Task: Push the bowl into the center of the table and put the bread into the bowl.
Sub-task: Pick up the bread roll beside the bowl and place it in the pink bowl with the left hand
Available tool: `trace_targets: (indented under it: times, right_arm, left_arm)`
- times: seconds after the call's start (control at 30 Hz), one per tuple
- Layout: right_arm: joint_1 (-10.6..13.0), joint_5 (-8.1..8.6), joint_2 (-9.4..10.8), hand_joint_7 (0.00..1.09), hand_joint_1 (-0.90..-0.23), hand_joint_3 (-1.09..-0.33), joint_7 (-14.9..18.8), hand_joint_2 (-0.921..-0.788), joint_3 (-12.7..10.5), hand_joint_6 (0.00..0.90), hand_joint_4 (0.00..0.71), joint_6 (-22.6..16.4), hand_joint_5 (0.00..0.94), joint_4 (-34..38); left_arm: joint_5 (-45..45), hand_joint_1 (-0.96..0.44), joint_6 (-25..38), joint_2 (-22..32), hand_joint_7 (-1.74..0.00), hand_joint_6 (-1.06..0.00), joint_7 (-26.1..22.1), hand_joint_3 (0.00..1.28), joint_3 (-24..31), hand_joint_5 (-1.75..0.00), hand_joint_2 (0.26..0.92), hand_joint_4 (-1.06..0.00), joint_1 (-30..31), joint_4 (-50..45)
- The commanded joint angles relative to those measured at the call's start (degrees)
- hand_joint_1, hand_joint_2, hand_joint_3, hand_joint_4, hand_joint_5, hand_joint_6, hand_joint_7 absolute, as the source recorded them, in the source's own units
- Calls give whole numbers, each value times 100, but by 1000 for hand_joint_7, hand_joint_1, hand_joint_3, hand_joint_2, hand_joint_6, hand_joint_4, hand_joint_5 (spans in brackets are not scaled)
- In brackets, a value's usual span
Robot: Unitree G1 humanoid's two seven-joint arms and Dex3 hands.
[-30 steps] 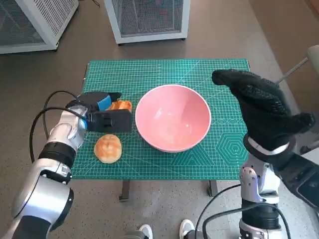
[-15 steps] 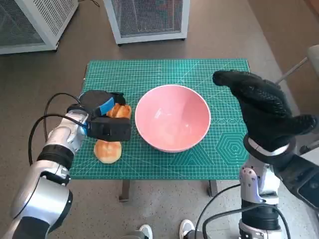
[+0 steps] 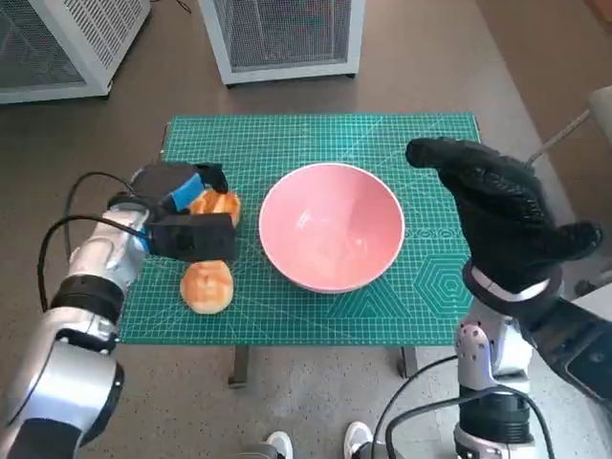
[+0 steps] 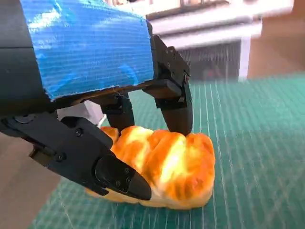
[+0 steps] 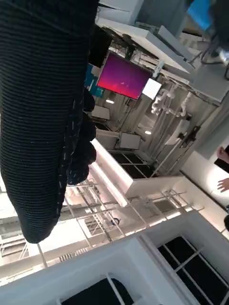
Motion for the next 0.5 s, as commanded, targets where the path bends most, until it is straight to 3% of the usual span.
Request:
trace_targets:
  times: [0.03, 0.5]
  right_arm:
    - [100, 77, 31, 343, -392, -387, 79, -921, -41, 179, 245, 1, 0, 95]
    - [79, 102, 56, 348, -395, -401, 106, -921, -52, 175, 243, 41, 0, 148]
  left_arm:
    - [-203, 0, -165, 266, -1187, -620, -53, 81, 242, -1172, 921, -667, -156, -444]
    - [-713, 1, 112, 703, -1195, -617, -379, 65, 1125, -1127, 920, -704, 528, -2844]
